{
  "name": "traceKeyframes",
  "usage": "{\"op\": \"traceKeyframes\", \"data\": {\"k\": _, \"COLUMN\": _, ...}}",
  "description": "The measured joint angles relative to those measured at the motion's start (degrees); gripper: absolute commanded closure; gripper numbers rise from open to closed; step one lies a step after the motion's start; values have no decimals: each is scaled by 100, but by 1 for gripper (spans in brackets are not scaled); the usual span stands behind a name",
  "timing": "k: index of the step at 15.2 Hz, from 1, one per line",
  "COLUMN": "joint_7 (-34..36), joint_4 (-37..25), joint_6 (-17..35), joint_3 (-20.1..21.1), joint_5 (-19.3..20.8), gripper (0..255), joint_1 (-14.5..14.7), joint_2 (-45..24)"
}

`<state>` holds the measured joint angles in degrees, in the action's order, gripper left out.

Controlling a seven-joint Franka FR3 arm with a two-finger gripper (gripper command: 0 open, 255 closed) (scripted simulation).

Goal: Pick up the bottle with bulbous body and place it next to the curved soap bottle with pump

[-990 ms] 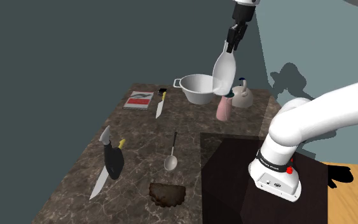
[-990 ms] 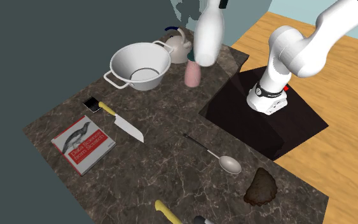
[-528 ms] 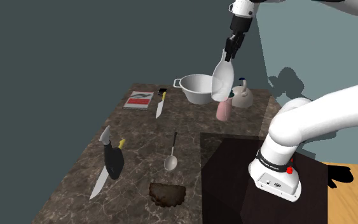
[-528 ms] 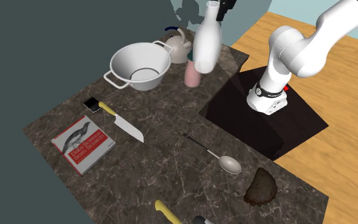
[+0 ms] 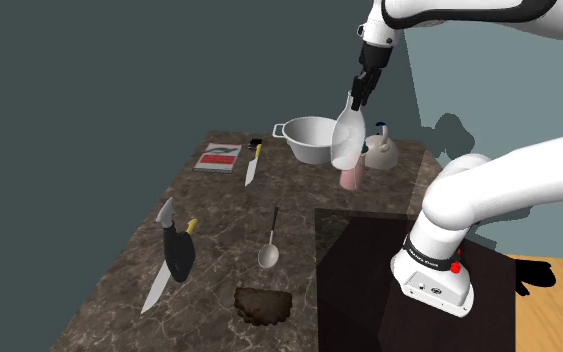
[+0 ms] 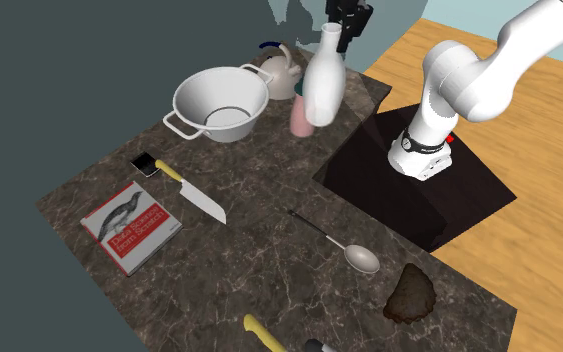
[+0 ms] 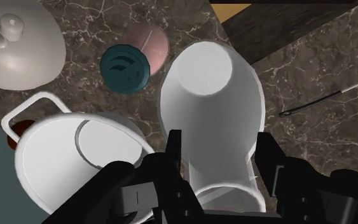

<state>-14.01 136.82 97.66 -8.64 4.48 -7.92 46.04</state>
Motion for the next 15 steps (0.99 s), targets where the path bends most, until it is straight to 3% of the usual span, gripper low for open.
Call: {"op": "traceKeyframes", "data": {"k": 15, "joint_7": 0, "joint_4": 1269, "joint_6": 1114, "joint_3": -97, "joint_5": 99, "gripper": 255, "joint_1": -60, "joint_2": 155}}
